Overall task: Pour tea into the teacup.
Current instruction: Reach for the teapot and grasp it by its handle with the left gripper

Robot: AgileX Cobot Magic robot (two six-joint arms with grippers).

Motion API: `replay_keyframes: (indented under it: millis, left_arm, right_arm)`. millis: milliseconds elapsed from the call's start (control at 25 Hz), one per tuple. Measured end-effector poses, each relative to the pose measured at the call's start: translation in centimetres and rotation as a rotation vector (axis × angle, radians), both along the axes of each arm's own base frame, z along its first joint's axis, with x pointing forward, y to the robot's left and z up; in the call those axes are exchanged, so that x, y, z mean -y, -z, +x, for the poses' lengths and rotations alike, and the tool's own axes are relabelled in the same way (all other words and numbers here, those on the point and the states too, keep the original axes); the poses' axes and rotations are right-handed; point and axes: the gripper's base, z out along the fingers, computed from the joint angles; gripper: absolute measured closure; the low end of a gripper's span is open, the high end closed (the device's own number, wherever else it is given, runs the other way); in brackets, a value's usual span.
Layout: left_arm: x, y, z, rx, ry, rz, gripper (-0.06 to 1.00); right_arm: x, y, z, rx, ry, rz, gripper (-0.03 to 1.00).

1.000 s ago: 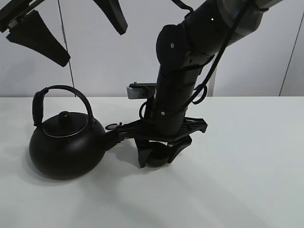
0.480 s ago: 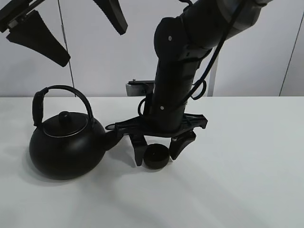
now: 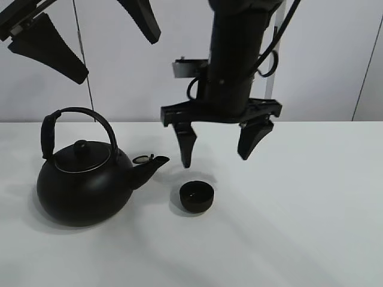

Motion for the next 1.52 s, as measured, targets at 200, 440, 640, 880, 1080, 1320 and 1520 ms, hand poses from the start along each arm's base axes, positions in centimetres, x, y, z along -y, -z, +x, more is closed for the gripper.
replay_keyframes:
  millis: [200, 440, 640, 880, 1080, 1320, 1520]
  left_arm:
    - [0.0, 0.0, 0.0, 0.0, 0.0, 0.0, 0.25]
    - [0.0, 0.0, 0.0, 0.0, 0.0, 0.0, 0.25]
    - [0.0, 0.0, 0.0, 0.0, 0.0, 0.0, 0.25]
    - [0.0, 0.0, 0.0, 0.0, 0.0, 0.0, 0.25]
    - [0.0, 0.0, 0.0, 0.0, 0.0, 0.0, 0.25]
    - [0.0, 0.0, 0.0, 0.0, 0.0, 0.0, 0.25]
    - [0.0, 0.0, 0.0, 0.0, 0.0, 0.0, 0.25]
  right_arm:
    - [4.9, -4.1, 1.1, 0.022, 0.128, 0.036, 0.34]
    - [8.9, -8.7, 0.5, 0.025, 0.246, 0.121, 0.34]
    - [10.3, -12.0, -1.0, 0.064, 0.27, 0.145, 0.34]
    - [10.5, -12.8, -1.4, 0.072, 0.296, 0.156, 0.34]
    - [10.6, -12.7, -1.4, 0.074, 0.301, 0.141, 0.34]
    - [10.6, -12.7, -1.4, 0.068, 0.335, 0.145, 0.34]
    - [10.6, -12.7, -1.4, 0.061, 0.383, 0.156, 0.34]
